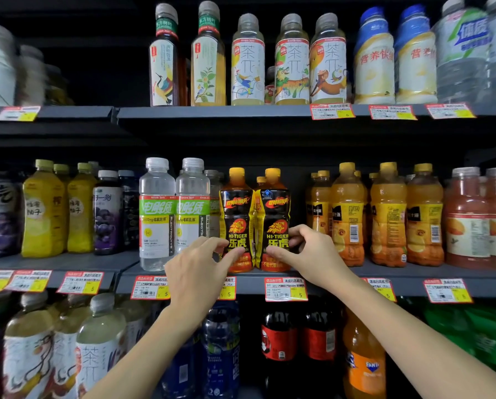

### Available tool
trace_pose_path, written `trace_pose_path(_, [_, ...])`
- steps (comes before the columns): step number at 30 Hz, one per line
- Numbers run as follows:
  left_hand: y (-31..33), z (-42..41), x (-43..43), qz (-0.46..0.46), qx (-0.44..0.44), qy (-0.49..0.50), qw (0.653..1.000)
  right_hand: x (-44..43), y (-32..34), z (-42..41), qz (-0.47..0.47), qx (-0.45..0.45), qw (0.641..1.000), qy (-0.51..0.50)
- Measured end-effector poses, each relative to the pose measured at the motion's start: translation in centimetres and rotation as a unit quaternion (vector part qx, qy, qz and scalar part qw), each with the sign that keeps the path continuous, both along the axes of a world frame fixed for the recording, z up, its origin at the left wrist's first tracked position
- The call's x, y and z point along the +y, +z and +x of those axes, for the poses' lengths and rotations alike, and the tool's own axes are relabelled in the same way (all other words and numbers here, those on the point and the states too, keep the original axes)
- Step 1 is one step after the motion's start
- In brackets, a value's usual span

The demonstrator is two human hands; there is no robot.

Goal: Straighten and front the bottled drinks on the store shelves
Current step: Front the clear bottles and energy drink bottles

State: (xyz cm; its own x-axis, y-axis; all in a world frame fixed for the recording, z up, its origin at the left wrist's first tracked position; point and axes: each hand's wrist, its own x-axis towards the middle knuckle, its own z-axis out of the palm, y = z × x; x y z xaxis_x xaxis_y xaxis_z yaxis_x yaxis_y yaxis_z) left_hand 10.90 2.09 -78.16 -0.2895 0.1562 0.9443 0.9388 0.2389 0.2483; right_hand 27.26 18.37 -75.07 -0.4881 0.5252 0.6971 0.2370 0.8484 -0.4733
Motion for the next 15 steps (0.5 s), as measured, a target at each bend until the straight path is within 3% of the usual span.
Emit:
trace_pose_path(11, [-0.1, 0.1, 0.1, 0.013, 0.027, 0.001, 1.0, 0.1, -0.1, -0.4, 0.006, -0.02, 1.0, -0.013])
trace_pose_path(15, [0.7, 0.6, 1.5, 0.029, 0.121, -0.012, 0.992, 0.0, 0.2, -0.8, 0.043, -0.045, 0.997, -0.048])
